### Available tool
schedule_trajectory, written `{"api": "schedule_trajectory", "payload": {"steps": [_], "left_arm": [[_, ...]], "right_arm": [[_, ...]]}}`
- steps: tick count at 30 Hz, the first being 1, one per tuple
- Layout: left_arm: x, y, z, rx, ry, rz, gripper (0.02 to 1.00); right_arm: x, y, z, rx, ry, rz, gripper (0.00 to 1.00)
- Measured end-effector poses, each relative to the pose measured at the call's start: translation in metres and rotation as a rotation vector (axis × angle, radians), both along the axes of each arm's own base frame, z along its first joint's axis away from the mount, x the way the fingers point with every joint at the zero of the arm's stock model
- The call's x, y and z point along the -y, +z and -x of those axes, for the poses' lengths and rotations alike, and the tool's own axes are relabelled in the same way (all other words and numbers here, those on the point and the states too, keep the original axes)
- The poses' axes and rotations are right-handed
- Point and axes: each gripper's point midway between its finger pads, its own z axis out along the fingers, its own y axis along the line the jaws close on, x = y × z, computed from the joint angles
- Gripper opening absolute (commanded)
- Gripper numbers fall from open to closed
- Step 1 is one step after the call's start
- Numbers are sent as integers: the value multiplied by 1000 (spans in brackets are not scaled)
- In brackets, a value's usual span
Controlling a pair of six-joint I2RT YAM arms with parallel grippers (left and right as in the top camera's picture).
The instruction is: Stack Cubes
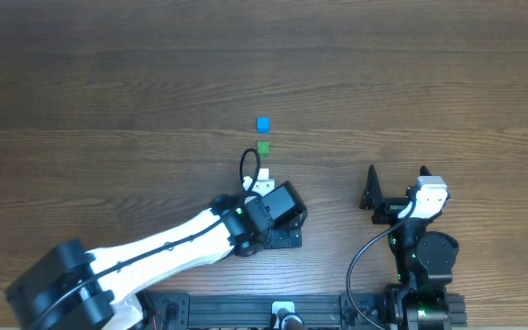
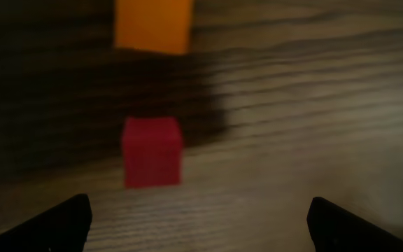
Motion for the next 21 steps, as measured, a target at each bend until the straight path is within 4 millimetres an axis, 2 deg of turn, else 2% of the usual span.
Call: {"api": "schedule_trajectory", "payload": {"steps": [7, 15, 18, 21], "left_arm": [[-13, -19, 4, -42, 69, -86, 941], [-25, -26, -1, -17, 109, -149, 873], [-27, -26, -3, -5, 116, -162, 820], [-28, -27, -6, 7, 114, -170, 820]], "right_arm": [[0, 0, 0, 0, 0, 1, 991], [0, 0, 0, 0, 0, 0, 993], [0, 0, 0, 0, 0, 0, 993], [0, 0, 0, 0, 0, 0, 991]]}}
